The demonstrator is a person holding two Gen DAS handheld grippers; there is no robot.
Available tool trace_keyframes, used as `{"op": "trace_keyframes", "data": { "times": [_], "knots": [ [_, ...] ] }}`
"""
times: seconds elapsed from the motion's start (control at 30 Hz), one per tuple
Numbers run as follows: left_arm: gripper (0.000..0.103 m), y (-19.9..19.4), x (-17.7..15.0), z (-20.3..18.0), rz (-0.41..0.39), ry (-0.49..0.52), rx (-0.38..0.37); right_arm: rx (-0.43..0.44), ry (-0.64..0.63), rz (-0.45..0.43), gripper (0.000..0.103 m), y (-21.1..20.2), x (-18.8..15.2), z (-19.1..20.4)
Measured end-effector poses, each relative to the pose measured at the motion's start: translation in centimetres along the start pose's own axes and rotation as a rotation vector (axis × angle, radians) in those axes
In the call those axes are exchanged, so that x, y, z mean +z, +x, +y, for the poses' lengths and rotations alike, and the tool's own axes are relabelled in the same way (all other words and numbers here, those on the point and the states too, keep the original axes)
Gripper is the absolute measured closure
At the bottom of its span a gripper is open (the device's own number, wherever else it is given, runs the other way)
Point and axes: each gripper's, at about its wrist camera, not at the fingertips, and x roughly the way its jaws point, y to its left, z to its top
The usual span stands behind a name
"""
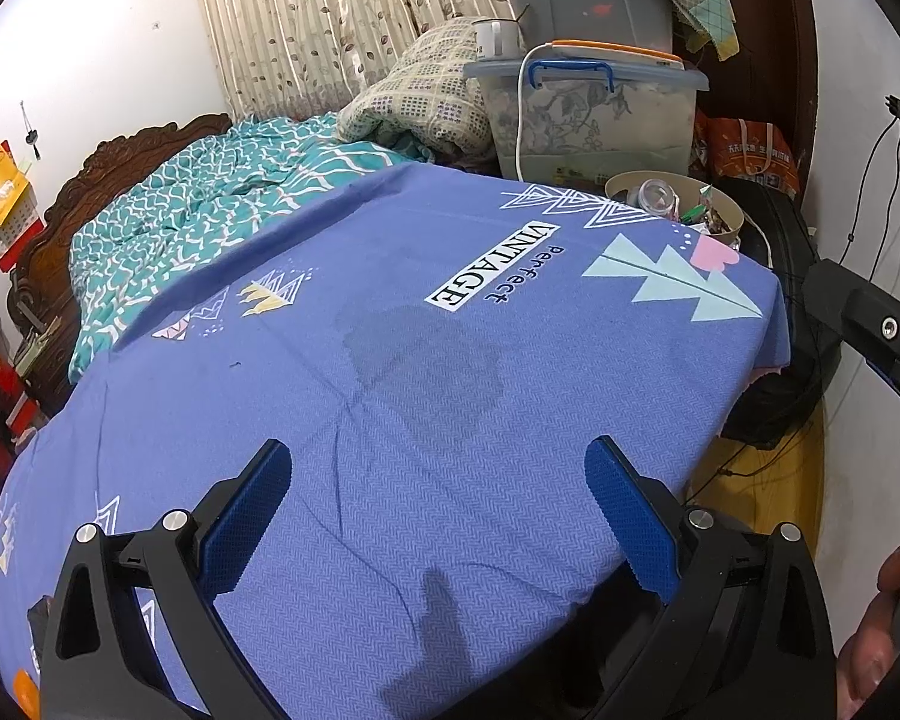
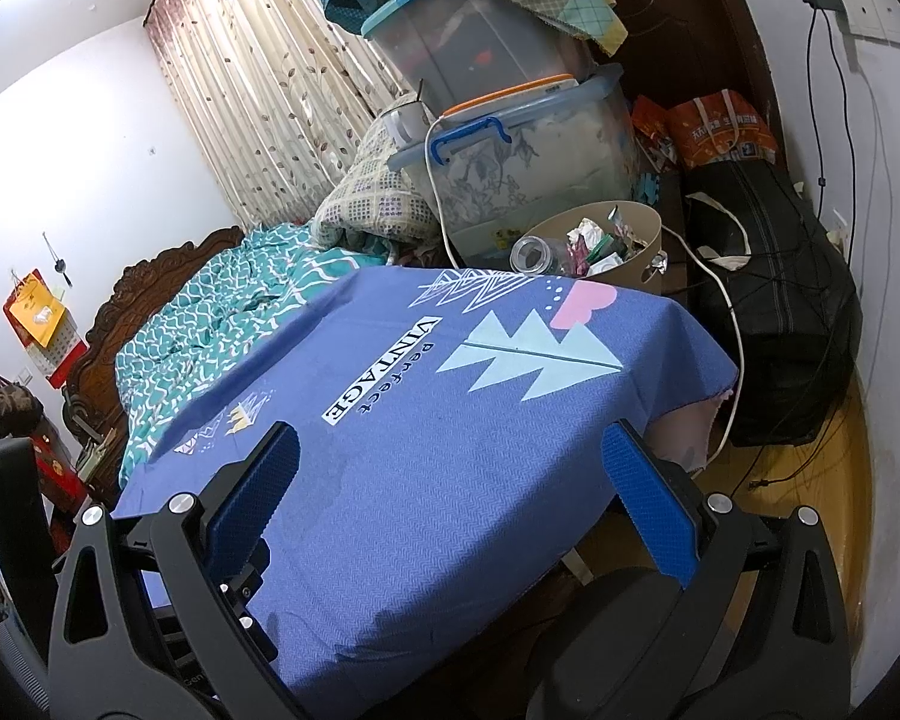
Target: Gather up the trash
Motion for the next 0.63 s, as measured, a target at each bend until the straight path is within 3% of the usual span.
{"op": "trace_keyframes", "data": {
  "times": [0.63],
  "knots": [
    [0.009,0.44,-0.23,0.44,0.02,-0.025,-0.045,0.004,-0.003,0.005,0.003,0.29,-0.67,-0.04]
  ]
}}
